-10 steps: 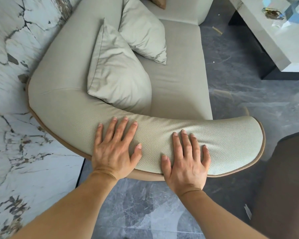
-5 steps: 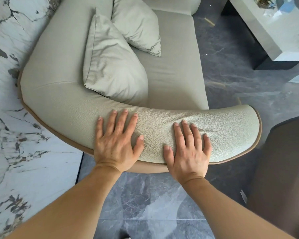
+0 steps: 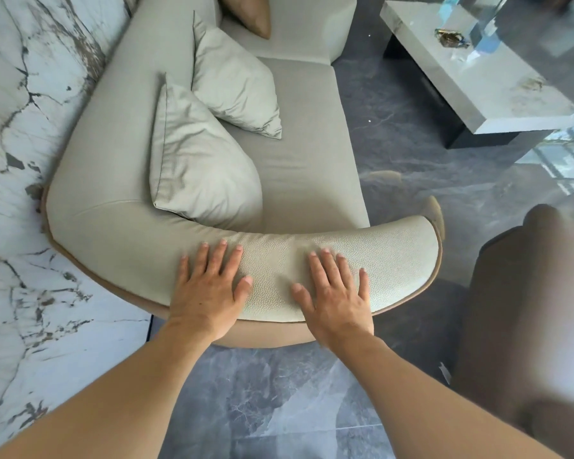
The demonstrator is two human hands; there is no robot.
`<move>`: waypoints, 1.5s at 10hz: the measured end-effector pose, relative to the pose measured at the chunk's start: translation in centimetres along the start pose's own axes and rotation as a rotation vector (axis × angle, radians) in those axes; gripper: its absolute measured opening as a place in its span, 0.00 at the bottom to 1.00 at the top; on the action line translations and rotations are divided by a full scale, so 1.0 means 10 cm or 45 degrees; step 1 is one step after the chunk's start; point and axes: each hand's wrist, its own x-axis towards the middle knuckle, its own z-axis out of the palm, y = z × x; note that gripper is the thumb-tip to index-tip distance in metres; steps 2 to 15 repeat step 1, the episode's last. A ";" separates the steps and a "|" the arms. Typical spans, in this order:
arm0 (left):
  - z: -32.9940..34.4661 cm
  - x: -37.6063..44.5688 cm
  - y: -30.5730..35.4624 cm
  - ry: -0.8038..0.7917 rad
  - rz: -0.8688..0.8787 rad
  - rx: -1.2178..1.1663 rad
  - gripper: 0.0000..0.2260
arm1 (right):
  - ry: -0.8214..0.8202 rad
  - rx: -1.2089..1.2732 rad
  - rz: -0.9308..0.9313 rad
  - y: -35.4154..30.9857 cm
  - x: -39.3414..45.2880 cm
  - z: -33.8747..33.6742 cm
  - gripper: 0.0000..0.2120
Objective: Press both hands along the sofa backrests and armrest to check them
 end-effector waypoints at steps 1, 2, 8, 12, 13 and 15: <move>-0.28 -0.12 0.00 -0.052 0.008 0.027 0.29 | -0.016 -0.016 0.045 0.11 -0.06 -0.29 0.34; -0.28 -0.12 0.00 -0.052 0.008 0.027 0.29 | -0.016 -0.016 0.045 0.11 -0.06 -0.29 0.34; -0.28 -0.12 0.00 -0.052 0.008 0.027 0.29 | -0.016 -0.016 0.045 0.11 -0.06 -0.29 0.34; -0.28 -0.12 0.00 -0.052 0.008 0.027 0.29 | -0.016 -0.016 0.045 0.11 -0.06 -0.29 0.34; -0.28 -0.12 0.00 -0.052 0.008 0.027 0.29 | -0.016 -0.016 0.045 0.11 -0.06 -0.29 0.34; -0.28 -0.12 0.00 -0.052 0.008 0.027 0.29 | -0.016 -0.016 0.045 0.11 -0.06 -0.29 0.34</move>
